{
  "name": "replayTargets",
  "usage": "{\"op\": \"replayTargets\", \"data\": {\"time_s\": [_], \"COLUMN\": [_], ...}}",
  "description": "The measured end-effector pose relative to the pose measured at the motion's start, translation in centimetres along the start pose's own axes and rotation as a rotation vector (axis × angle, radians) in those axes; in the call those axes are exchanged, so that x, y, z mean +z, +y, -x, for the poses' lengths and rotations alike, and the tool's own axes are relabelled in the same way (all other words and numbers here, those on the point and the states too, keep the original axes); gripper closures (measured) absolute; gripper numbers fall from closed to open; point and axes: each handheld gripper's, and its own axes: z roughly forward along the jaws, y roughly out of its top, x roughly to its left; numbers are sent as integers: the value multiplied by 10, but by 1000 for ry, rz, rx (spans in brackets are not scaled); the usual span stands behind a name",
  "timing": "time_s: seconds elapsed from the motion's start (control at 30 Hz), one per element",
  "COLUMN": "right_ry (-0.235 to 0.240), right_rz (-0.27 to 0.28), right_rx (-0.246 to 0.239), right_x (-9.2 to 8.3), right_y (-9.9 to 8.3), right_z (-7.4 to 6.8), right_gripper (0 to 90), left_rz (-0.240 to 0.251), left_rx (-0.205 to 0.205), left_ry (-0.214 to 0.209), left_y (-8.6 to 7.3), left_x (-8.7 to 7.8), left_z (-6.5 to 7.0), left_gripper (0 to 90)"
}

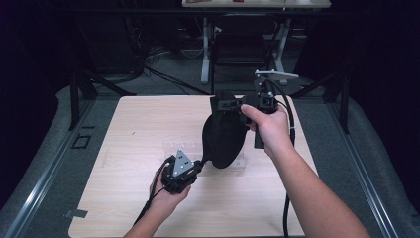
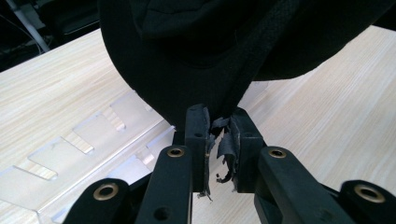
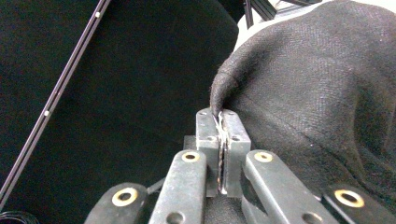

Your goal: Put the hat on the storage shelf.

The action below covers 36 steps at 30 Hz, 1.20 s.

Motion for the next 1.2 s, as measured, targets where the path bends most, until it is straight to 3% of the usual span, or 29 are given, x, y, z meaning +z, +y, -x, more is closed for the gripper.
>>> {"op": "replayTargets", "data": {"time_s": [0.37,0.77,1.2], "right_ry": [1,29,21], "right_rz": [-4,21,37], "right_rx": [-12,-21,-10], "right_x": [2,-9,-20], "right_y": [-2,-2,-2], "right_z": [-2,-3,6], "right_gripper": [869,868,865], "left_rz": [12,13,-12], "left_rx": [16,24,-18], "left_ry": [5,20,30], "left_y": [-4,-7,-26], "left_x": [-1,-1,0], "left_z": [-1,-3,-13], "left_gripper": [821,843,856]}}
